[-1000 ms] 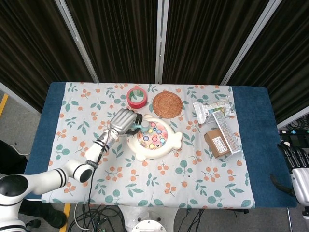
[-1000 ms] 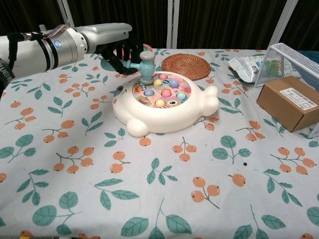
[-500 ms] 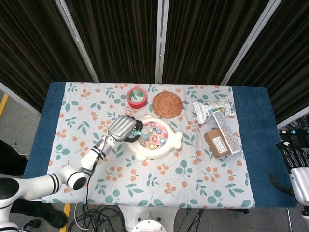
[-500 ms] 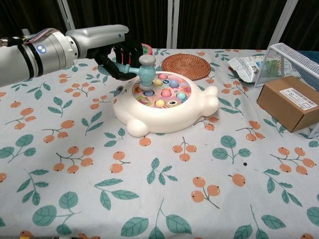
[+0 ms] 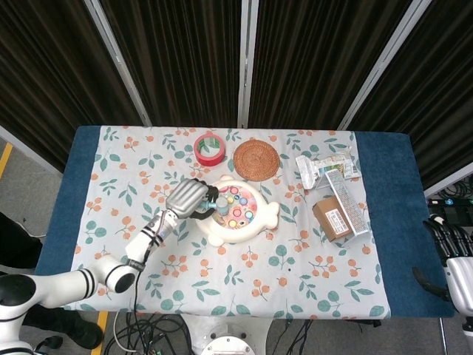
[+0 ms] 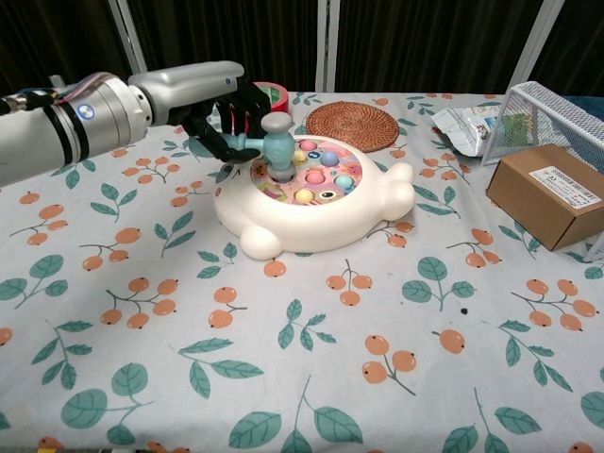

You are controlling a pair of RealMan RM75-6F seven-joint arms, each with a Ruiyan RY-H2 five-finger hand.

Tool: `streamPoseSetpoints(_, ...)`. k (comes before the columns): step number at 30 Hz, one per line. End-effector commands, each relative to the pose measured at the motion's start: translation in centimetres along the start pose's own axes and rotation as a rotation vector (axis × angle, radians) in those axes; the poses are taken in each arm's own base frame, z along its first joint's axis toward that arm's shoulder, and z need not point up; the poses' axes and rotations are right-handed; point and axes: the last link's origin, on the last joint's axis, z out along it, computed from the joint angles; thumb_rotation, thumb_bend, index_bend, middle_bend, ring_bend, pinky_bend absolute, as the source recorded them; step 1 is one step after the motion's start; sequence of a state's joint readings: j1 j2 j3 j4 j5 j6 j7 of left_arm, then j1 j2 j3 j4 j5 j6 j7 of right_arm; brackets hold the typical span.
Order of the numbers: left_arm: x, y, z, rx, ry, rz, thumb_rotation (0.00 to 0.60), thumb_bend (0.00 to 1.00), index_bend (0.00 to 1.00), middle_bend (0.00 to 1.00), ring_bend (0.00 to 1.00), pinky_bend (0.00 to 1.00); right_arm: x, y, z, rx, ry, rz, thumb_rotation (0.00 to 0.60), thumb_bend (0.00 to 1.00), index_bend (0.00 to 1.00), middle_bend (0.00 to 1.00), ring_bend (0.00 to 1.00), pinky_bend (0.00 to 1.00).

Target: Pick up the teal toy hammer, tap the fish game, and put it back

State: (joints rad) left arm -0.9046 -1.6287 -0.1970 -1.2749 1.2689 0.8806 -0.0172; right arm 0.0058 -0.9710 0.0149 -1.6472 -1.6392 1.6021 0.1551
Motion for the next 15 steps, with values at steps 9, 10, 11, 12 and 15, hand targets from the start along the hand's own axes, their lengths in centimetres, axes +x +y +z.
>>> streamPoseSetpoints(9,1.7,-5.5,-3.8,0.125,0.088,-0.077,0.6,0.48,0.66,0.58,0.45,0.43,-0.1,-0.1,0.2,0.011,-0.005,0.003,0.6,0.2,0.0,0.09,0.0,0.0)
streamPoseSetpoints(10,1.3,-6.2,-4.2,0.142,0.087,-0.085,0.6,0.48,0.66,0.57,0.45,0.43,-0.1,-0.1,0.2,0.013,-0.006,0.004,0.6,0.2,0.0,0.09,0.0,0.0)
streamPoseSetpoints(11,1.0,-6.7,-4.4,0.153,0.082,-0.087,0.6,0.48,0.65,0.57,0.44,0.43,-0.2,-0.2,0.3,0.014,-0.008,0.004,0.6,0.2,0.0,0.09,0.0,0.0)
streamPoseSetpoints(12,0.7,-7.2,-4.6,0.164,0.077,-0.087,0.6,0.48,0.65,0.57,0.44,0.42,-0.2,-0.2,0.3,0.015,-0.009,0.005,0.6,0.2,0.0,0.09,0.0,0.0)
streamPoseSetpoints(15,-0.5,-8.3,-5.0,0.19,0.059,-0.092,0.6,0.48,0.64,0.56,0.43,0.4,-0.4,-0.2,0.5,0.016,-0.016,0.008,0.6,0.2,0.0,0.09,0.0,0.0)
